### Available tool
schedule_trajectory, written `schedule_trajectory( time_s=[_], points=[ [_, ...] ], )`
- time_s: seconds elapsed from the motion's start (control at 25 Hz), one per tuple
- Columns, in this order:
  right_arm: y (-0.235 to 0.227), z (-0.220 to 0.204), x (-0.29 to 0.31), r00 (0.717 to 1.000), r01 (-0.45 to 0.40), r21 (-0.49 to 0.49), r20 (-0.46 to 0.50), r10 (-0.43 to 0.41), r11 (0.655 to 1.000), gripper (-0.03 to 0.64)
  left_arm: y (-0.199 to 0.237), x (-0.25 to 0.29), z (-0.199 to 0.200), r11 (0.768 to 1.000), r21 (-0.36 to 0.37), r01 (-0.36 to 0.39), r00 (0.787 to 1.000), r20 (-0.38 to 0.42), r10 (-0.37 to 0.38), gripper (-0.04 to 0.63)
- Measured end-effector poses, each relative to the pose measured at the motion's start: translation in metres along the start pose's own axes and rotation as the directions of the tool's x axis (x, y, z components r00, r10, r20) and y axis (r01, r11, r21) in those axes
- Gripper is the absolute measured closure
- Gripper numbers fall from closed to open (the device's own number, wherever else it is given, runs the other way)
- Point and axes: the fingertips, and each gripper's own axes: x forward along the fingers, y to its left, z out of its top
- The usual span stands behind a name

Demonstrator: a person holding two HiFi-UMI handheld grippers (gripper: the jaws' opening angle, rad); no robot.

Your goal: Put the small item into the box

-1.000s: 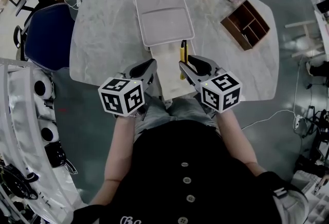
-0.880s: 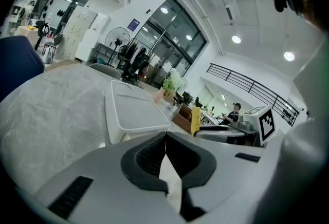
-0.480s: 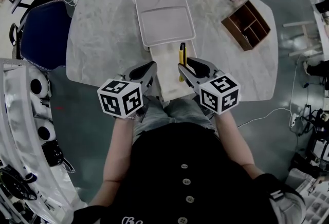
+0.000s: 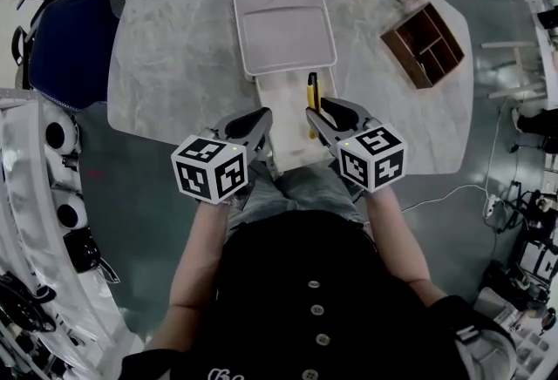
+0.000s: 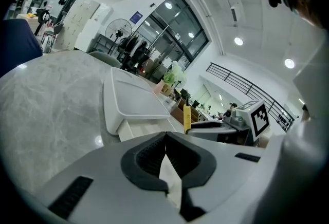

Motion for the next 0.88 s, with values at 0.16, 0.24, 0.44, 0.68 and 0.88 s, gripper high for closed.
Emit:
schedule_trajectory(
  time_s=[0.16,0.24,0.44,0.68,0.88],
  points=[
    [0.002,-0.003,0.007,0.999,-0.016,-0.023,-0.031,0.015,1.0,0.497,0.005,0.001,-0.005,1.0,-0.028,-0.01,1.0,0.008,0.011,0.577],
    [0.002,-0.007,0.01,0.998,-0.027,-0.023,-0.05,0.026,0.999,0.497,0.007,0.004,-0.009,0.999,-0.048,-0.011,1.0,0.011,0.011,0.577],
    [-0.002,-0.021,0.018,0.992,-0.028,-0.017,-0.12,0.026,0.999,0.497,0.01,0.008,-0.018,0.999,-0.037,-0.012,1.0,-0.005,0.012,0.577],
    [-0.007,-0.038,0.03,0.975,-0.004,-0.035,-0.224,-0.004,0.999,0.497,0.024,0.004,-0.019,0.996,-0.083,-0.034,0.999,0.029,0.036,0.577],
    [-0.003,-0.045,0.042,0.957,0.01,-0.109,-0.288,-0.042,0.994,0.497,0.035,-0.002,-0.02,0.994,-0.096,-0.045,0.998,0.049,0.05,0.577]
  ],
)
